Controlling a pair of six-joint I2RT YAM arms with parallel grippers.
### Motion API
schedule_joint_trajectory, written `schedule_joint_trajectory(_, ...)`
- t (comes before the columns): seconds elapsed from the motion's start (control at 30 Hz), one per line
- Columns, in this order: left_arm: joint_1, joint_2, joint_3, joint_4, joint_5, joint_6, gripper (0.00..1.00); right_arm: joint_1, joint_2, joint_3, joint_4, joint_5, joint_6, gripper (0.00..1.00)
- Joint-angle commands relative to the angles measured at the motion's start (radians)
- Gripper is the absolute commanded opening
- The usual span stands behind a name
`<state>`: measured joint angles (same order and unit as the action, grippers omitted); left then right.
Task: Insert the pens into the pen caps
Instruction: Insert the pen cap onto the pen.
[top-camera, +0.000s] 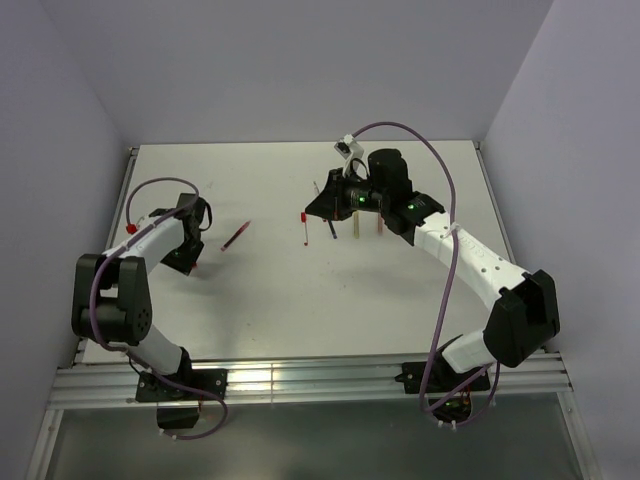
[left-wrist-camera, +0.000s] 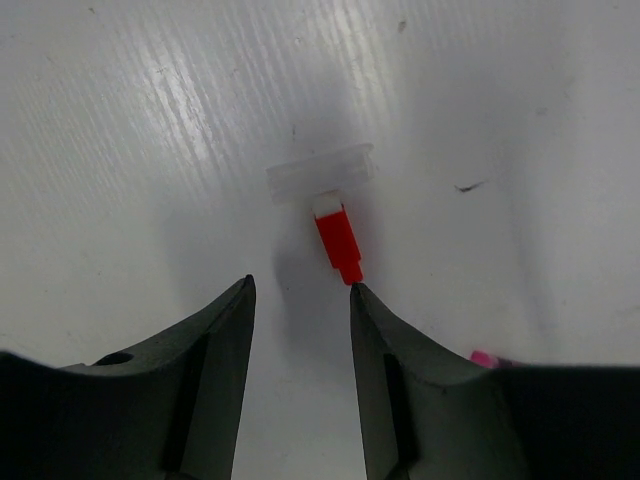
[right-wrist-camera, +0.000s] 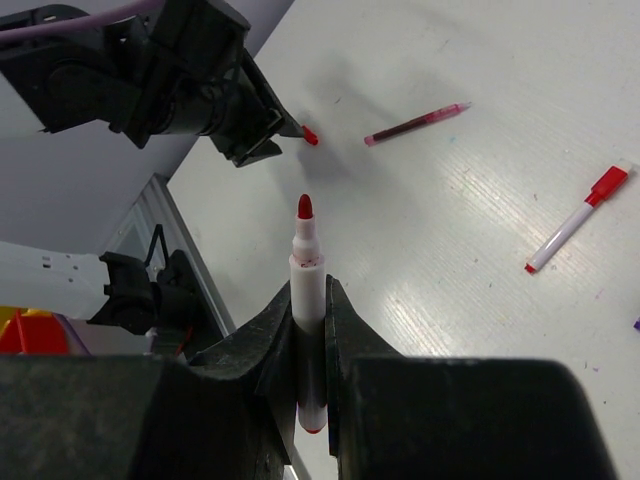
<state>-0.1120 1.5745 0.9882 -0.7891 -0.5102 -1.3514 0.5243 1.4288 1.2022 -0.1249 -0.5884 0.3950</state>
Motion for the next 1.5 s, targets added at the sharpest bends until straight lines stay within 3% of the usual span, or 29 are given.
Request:
schedule_joint_trajectory(0.0, 0.029, 0.031, 0.041, 0.017, 0.012, -0.028, 0.47, -0.007, -0.044, -0.007, 0.024, -0.005, -0.016, 0.0)
schedule_joint_trajectory(0.93, 0.071, 0.136, 0.095, 0.056, 0.058, -0.018, 0.44, -0.007, -0.045, -0.01, 0.03, -0.008, -0.015, 0.0)
schedule_joint_trajectory(1.47, 0.072, 0.188, 0.106, 0.065, 0.082, -0.026, 0.35, -0.007, -0.036, -0.009, 0.028, -0.014, -0.018, 0.0)
